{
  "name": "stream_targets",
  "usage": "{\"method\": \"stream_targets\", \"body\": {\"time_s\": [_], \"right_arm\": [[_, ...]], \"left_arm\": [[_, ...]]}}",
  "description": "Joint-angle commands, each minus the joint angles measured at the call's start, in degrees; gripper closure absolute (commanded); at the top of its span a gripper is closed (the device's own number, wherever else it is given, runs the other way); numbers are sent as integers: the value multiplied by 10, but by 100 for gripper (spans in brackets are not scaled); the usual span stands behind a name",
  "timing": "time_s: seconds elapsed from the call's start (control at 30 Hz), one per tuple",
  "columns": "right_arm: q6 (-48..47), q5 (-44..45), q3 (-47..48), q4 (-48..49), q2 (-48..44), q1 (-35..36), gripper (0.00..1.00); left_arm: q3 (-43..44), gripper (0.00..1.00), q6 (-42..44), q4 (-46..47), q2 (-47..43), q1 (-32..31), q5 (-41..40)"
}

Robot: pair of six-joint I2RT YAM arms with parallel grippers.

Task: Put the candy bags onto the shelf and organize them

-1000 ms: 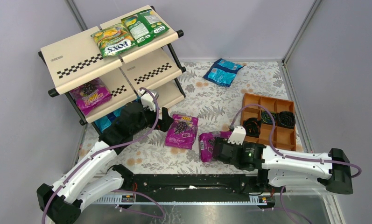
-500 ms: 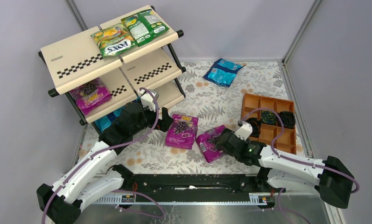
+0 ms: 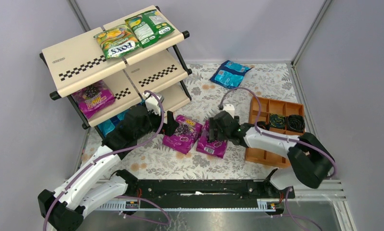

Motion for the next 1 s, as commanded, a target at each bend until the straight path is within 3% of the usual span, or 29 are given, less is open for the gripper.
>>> {"method": "stream_targets", "body": {"time_s": [0.0, 0.13, 0.3, 0.47, 0.7, 0.9, 0.97], "right_arm": [[-125, -24, 93, -26, 60, -16, 0], [-112, 7, 136, -102, 54, -16, 0], [-48, -26, 99, -144, -36, -16, 0], [24, -105, 28, -111, -90, -17, 0], [84, -191, -41, -19, -88, -45, 0], [-55, -192, -38, 54, -33, -60, 0], [-97, -191, -18, 78, -4, -73, 7]], "left_arm": [[3, 1, 4, 15, -9, -2, 3], [0, 1, 1, 13, -13, -2, 5], [4, 1, 1, 14, -9, -1, 11], [12, 1, -4, 14, 4, -1, 26], [8, 1, -7, 13, -1, -1, 24], [8, 1, -6, 11, -4, -1, 25], [9, 1, -6, 11, -3, -1, 28]]}}
